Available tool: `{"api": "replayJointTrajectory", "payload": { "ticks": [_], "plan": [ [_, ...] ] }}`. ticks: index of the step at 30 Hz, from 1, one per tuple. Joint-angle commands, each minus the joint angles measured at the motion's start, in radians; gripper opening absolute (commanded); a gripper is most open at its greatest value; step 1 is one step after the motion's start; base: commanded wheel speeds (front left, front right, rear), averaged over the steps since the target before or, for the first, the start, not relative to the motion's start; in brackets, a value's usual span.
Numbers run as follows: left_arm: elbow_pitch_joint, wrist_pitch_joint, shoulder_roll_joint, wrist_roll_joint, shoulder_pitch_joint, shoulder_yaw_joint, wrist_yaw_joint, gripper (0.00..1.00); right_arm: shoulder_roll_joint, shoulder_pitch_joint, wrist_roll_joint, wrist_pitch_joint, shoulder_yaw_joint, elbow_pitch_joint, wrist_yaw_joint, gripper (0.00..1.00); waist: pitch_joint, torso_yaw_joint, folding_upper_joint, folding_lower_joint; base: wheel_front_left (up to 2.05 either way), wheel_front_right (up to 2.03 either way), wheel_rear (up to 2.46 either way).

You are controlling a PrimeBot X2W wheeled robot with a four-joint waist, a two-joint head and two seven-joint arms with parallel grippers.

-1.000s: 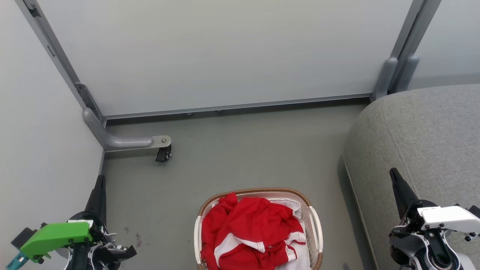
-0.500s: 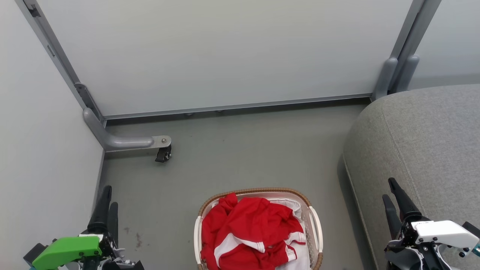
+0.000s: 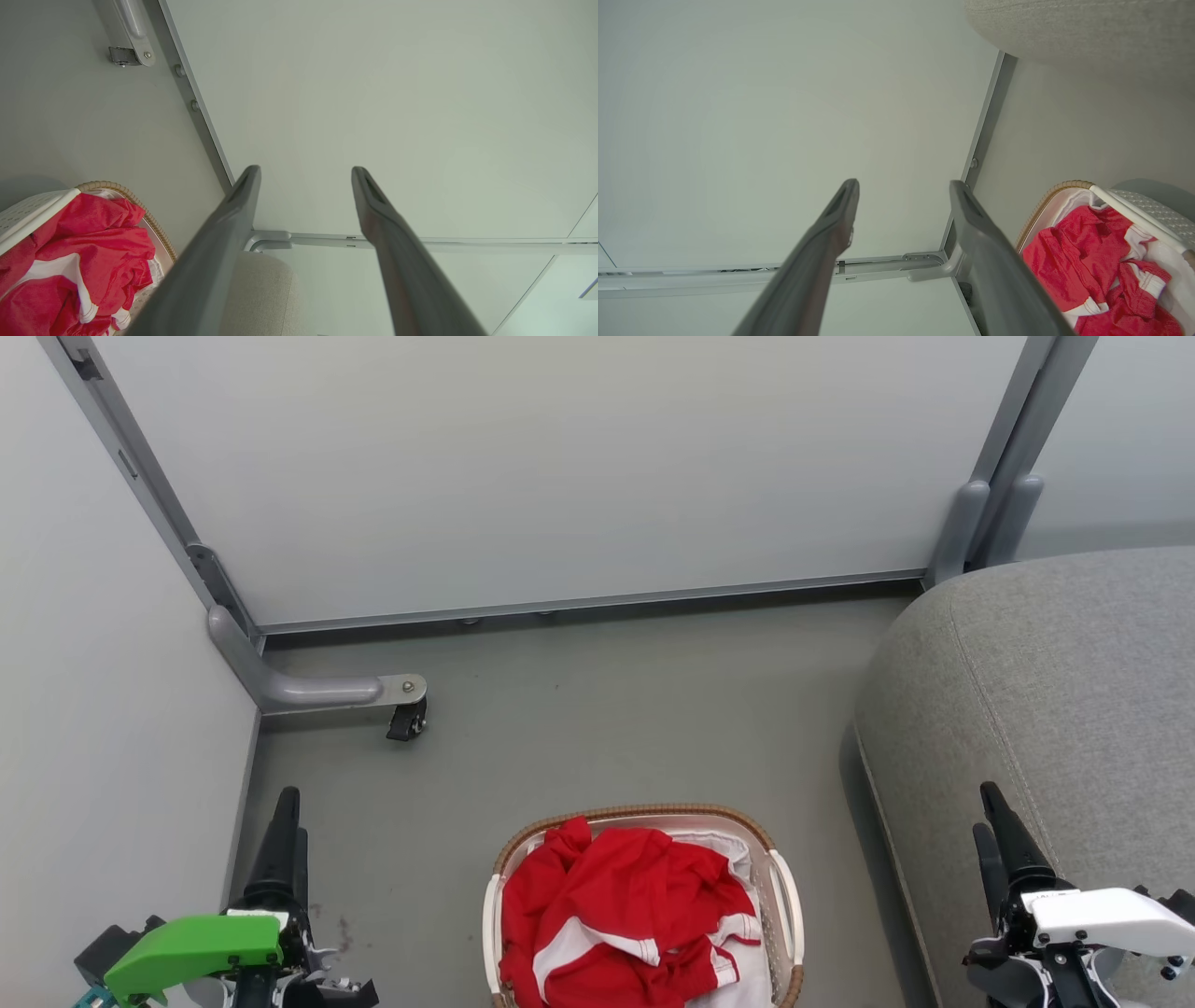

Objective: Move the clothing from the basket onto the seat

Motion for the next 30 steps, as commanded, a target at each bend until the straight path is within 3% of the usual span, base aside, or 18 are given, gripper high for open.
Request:
{"api": "replayJointTrajectory", "payload": {
  "ticks": [1,18,30],
  "plan": [
    [-0.023,-0.011,0.005,0.032,-0.013,-0.009,-0.001,1.0,-0.009,-0.009,-0.037,-0.012,-0.005,-0.024,0.0,1.0,0.0,0.0,-0.0001,0.0,0.0,0.0,0.0],
    [-0.088,-0.077,0.007,0.36,-0.03,-0.052,-0.002,1.0,-0.012,0.009,-0.475,-0.079,0.016,-0.148,0.0,1.0,0.002,0.002,-0.0001,0.0,0.0,0.0,0.0],
    [-0.095,-0.118,0.008,0.601,-0.019,-0.083,0.007,1.0,-0.014,0.018,-0.676,-0.12,0.029,-0.156,0.0,1.0,0.004,0.005,-0.0001,0.0,0.0,0.0,0.0]
  ]
}}
